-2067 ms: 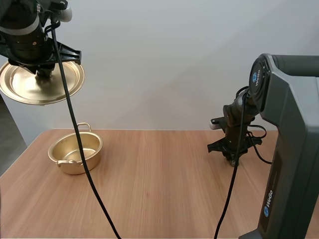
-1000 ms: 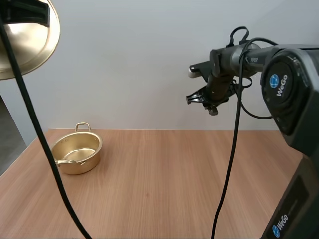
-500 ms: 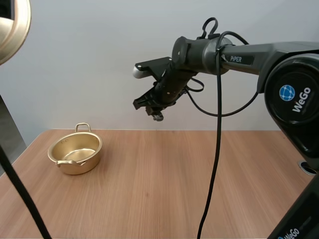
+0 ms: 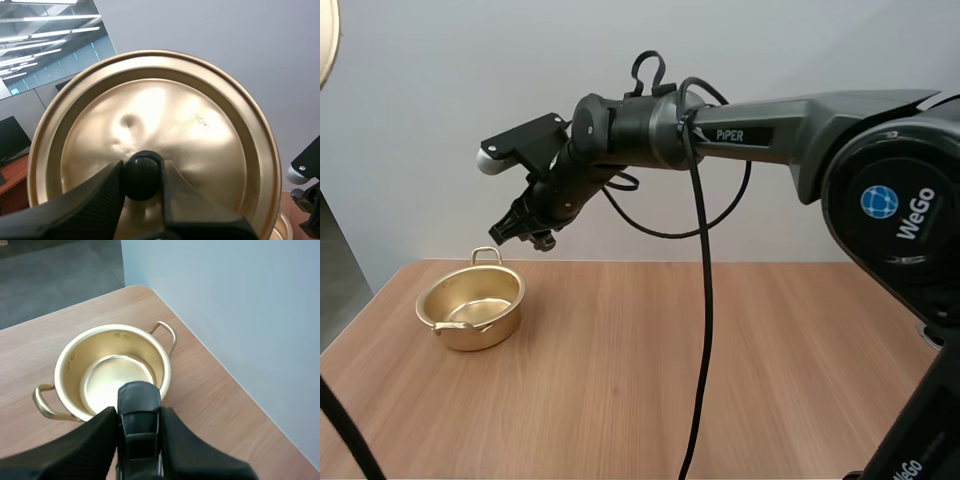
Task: Open the pot, put the car inside, and close it
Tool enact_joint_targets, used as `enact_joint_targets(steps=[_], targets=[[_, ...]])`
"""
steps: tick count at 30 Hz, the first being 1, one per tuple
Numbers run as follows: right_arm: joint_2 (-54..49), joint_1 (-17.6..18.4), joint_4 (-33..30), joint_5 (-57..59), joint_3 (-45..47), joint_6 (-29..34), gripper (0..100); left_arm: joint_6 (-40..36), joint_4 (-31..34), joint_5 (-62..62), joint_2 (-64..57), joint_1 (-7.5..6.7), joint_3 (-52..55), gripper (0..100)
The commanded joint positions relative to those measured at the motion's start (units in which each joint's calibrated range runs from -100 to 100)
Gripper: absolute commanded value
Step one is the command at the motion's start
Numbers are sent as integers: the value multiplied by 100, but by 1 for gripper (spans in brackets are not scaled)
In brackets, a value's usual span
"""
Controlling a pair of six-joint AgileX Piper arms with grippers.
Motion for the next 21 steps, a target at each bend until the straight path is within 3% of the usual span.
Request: enact_joint_targets(steps=[1, 10, 21], targets=[[187, 52, -4, -151, 0, -64, 0, 2, 7, 5, -2, -3, -7, 0], [1043, 311, -4, -1220, -89, -549, 0, 3, 7, 5, -13, -3, -7, 0], [2337, 377, -4, -3, -2158, -569, 0, 3, 7, 5, -121, -3, -7, 0]])
